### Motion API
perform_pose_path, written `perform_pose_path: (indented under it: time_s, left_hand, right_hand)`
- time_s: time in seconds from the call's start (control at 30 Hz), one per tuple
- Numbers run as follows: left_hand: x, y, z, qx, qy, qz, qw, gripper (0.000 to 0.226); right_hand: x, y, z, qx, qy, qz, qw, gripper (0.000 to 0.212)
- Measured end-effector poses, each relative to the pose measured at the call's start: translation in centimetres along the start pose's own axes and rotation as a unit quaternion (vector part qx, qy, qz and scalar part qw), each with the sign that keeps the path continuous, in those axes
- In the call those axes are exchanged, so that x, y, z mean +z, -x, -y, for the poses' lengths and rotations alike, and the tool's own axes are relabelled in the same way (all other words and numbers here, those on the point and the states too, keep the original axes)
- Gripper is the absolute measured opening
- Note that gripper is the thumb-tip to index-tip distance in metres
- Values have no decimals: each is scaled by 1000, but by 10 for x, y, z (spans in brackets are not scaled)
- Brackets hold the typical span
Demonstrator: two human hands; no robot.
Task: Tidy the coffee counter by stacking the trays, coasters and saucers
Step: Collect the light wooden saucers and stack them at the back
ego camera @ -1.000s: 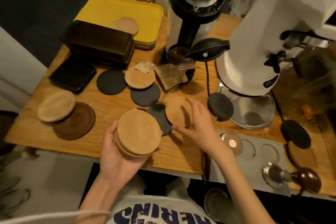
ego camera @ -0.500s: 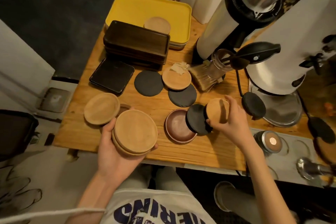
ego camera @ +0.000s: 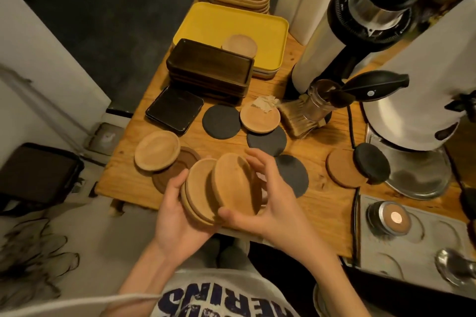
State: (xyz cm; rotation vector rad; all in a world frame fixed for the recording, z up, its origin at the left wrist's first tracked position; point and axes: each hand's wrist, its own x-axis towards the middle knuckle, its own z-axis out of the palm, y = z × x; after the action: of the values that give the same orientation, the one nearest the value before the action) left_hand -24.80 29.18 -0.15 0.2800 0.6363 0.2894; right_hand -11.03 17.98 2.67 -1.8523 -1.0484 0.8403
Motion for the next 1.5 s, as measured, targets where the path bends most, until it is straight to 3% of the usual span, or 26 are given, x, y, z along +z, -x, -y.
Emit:
perform_pose_path:
  time_s: [0.43, 0.57, 0.73, 0.87, 0.93, 1.03, 1.23, 1.5]
  left_hand:
    - [20, -18, 35, -12, -35, -8, 999, 53]
    - [26, -25, 43, -6, -16, -10, 1000, 63]
    - [32, -28, 52, -18, -4, 5, 1000, 54]
    - [33, -27, 58, -2, 2, -10, 1000, 71]
    - [32, -26, 60, 9, 3, -21, 1000, 67]
    - [28, -23, 63, 22, 22, -38, 999, 61]
    - [20, -18, 61, 53, 29, -55, 997, 78]
    - [4, -16, 42, 55, 59, -71, 994, 76]
  right_hand:
    - [-17, 14, -5, -35, 58, 20, 998, 96]
    - [-28, 15, -11, -48, 69, 37, 996, 107]
    - [-38, 13, -18, -60, 83, 51, 993, 112]
    - [-45, 10, -23, -69, 89, 77, 991, 113]
    - [-46, 8, -24, -75, 90, 88, 989, 114]
    - [-43, 4, -26, -83, 87, 112, 986, 115]
    - [-29, -4, -24, -102, 83, 155, 979, 119]
    - [-8, -21, -16, -107, 81, 172, 976, 119]
